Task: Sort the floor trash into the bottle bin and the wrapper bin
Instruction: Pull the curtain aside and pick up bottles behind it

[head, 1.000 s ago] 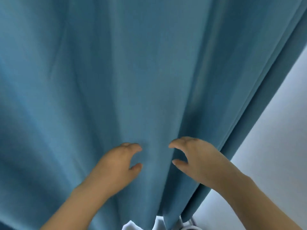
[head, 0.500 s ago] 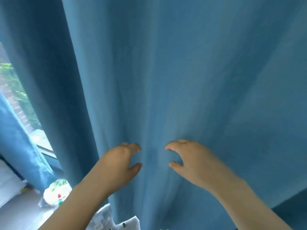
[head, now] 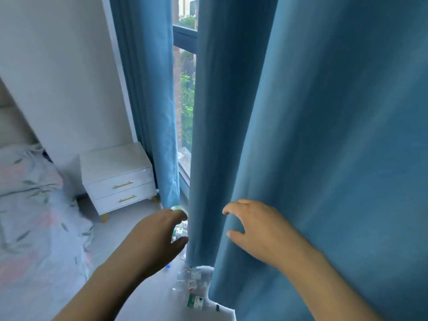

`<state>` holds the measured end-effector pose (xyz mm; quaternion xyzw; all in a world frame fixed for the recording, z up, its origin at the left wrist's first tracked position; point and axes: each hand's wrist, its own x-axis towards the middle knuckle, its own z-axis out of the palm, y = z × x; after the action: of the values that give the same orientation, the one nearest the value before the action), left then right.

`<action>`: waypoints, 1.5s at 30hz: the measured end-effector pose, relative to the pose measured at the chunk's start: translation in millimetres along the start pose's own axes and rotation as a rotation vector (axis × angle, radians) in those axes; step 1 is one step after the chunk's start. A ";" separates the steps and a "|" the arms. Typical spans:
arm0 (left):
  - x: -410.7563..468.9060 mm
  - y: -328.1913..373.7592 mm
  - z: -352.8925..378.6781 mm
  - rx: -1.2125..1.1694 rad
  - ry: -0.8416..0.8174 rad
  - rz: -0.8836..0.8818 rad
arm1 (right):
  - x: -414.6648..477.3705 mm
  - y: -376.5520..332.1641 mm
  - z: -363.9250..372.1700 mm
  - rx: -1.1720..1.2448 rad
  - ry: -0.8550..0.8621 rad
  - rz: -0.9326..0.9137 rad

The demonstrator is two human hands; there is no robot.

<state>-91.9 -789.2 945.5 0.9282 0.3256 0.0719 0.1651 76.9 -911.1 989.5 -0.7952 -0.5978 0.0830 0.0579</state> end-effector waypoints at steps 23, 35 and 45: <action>32.8 -208.9 1.9 -0.053 -0.172 -0.275 | 184.9 -100.6 92.2 -0.018 -0.242 -0.100; 129.9 -299.5 31.4 -0.047 -0.317 -0.297 | 303.1 -93.8 161.8 0.013 -0.361 -0.011; 229.5 -334.8 111.1 -0.047 -0.373 -0.382 | 418.2 -24.1 240.9 0.025 -0.412 -0.010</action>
<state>-81.0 -428.3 729.3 0.8431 0.4570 -0.1255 0.2542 119.3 -504.4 731.9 -0.7575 -0.6001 0.2509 -0.0555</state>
